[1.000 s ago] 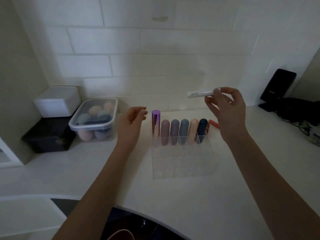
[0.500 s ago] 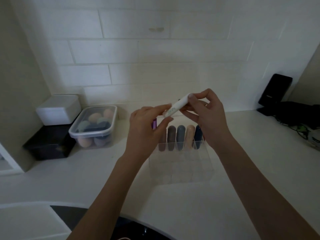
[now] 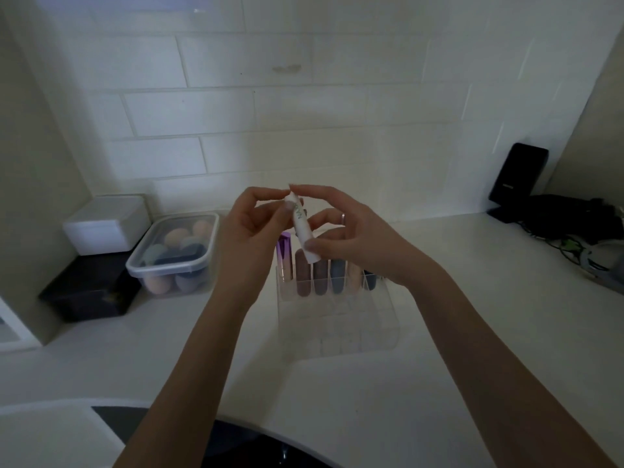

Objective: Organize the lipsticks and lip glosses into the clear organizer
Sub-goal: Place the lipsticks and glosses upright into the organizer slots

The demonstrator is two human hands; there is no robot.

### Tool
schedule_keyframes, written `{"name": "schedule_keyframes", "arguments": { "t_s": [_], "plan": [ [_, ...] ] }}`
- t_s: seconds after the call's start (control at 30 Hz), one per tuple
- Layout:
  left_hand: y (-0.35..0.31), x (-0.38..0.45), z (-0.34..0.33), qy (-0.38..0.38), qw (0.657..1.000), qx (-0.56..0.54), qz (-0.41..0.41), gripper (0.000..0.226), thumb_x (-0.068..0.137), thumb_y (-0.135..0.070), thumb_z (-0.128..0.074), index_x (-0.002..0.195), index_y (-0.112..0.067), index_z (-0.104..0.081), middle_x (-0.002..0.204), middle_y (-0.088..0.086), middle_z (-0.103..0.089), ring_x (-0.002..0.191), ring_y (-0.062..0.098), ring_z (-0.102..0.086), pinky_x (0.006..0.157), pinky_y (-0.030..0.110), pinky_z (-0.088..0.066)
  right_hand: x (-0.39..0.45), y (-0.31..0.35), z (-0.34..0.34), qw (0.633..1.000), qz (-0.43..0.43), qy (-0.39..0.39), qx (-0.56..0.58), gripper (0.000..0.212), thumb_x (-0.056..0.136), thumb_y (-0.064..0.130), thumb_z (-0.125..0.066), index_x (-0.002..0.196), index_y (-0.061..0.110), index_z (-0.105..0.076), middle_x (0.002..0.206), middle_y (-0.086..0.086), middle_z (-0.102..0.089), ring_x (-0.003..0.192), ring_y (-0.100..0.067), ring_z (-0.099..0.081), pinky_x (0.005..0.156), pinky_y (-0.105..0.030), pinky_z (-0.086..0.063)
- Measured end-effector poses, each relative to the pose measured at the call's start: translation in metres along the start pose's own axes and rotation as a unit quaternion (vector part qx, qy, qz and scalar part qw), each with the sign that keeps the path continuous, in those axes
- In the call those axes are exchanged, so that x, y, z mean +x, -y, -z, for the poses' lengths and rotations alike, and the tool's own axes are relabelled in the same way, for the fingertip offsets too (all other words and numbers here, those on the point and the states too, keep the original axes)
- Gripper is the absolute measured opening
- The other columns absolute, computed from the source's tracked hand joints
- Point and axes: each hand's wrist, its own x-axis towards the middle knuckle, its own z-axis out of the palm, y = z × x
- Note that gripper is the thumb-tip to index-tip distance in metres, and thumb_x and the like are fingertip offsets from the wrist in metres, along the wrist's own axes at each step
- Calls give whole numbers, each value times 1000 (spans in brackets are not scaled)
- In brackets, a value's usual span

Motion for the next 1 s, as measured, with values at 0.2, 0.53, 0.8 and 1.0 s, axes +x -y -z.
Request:
{"name": "schedule_keyframes", "arguments": {
  "t_s": [0.2,0.53,0.8,1.0],
  "plan": [
    [-3,-2,2,8,1000,19,-13,12,87,-18,-62,87,-29,-60,85,-5,-76,84,17,-72,74,27,-56,-1,1,0,1000,-3,8,-13,66,82,5,-70,131,42,-46,98,-10,-66,77,-19,-73,66,-19,-55],
    [4,-18,5,-63,995,79,-22,14,88,-8,-59,96,-19,-57,95,0,-71,90,14,-69,76,24,-57,0,-1,-5,999,-1,9,-42,58,80,6,-71,121,41,-50,95,-9,-64,73,-24,-73,67,-33,-62],
    [39,-43,22,-120,978,167,-31,17,88,-4,-57,86,-21,-59,88,-7,-68,88,7,-66,74,12,-50,7,-14,-23,985,39,-115,-120,31,74,19,-76,85,29,-49,68,2,-71,63,-8,-68,65,-19,-56],
    [63,-50,30,-112,972,206,5,24,85,0,-56,82,-23,-59,84,-14,-66,81,-3,-64,68,6,-47,5,-12,-35,937,78,-68,-334,34,83,28,-69,80,32,-35,84,3,-68,72,-20,-65,62,-37,-56]
  ]
}}
